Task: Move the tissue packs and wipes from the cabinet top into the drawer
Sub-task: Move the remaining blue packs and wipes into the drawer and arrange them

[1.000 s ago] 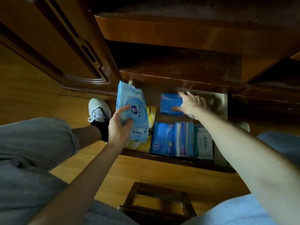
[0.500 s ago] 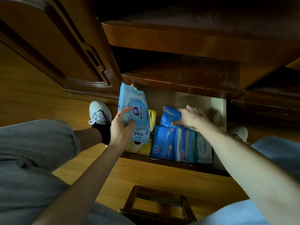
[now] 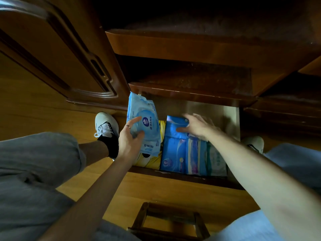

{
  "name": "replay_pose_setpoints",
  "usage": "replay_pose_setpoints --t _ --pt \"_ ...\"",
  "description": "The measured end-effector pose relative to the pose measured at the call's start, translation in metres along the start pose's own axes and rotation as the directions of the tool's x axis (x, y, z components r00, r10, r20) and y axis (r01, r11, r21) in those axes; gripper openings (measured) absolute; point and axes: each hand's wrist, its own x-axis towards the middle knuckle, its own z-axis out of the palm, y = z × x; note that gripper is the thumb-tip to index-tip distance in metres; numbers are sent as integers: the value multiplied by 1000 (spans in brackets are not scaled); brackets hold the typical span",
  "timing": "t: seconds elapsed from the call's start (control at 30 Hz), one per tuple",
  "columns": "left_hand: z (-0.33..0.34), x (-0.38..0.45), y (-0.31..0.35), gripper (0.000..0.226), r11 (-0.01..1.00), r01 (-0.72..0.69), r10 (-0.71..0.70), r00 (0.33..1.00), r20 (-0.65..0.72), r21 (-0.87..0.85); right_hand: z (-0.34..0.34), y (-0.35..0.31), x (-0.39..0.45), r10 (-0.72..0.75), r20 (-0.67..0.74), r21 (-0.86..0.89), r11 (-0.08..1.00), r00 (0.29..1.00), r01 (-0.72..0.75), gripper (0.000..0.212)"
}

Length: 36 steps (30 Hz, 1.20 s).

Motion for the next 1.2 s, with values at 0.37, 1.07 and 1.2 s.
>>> replay_pose_setpoints --t 0.37,1.07,1.2 --pt "1 -7 4 67 995 -73 79 992 97 -68 -27 66 -50 469 101 911 311 878 -271 47" --pt "10 -24 -4 22 977 37 -83 973 215 209 2 -11 -144 -77 293 653 745 953 -140 39" --pt "3 -15 -4 15 993 85 -90 994 59 76 -11 16 -134 95 -3 561 824 995 -77 12"
